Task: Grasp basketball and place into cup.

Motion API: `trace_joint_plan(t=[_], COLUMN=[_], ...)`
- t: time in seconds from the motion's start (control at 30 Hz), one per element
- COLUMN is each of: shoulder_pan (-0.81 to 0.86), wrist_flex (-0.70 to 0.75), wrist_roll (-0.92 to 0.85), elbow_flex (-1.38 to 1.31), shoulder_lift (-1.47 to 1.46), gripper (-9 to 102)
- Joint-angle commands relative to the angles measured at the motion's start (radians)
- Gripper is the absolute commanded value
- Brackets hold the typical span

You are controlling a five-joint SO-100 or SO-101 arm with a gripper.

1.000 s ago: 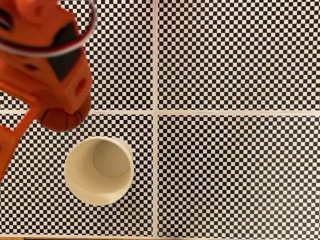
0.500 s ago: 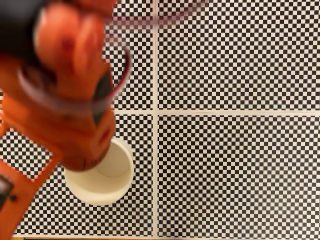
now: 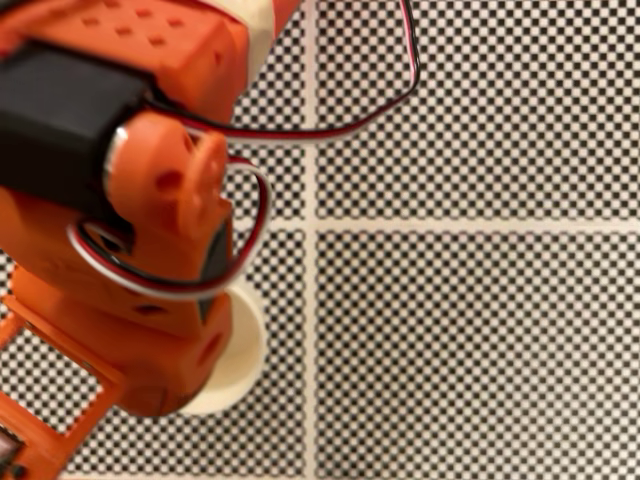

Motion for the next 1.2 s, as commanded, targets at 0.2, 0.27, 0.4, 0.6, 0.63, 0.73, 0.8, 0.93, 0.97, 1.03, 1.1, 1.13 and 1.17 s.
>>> trace_joint_plan(t=[0.2,0.27,0.4,0.6,0.63,0.73,0.8,0.93,0.97,1.03,1.1,1.13,1.17], shoulder_pan=[-0.017,-0.020,-0.025,-0.028,-0.031,-0.038,-0.043,-0.063,-0.067,-0.072,-0.077,-0.081,-0.083], wrist_flex=[-0.002,-0.002,-0.002,-0.002,-0.002,-0.002,-0.002,-0.002,-0.002,-0.002,-0.002,-0.002,-0.002], wrist_roll=[-0.002,0.005,-0.005,-0.021,-0.020,-0.018,-0.017,-0.017,-0.017,-0.017,-0.014,-0.011,-0.006], elbow_flex=[-0.127,-0.161,-0.164,-0.156,-0.155,-0.158,-0.160,-0.181,-0.181,-0.181,-0.186,-0.187,-0.189], shoulder_lift=[-0.061,-0.087,-0.095,-0.091,-0.091,-0.089,-0.087,-0.095,-0.095,-0.095,-0.095,-0.095,-0.095], gripper=[0,0,0,7,10,15,18,28,31,33,36,38,40])
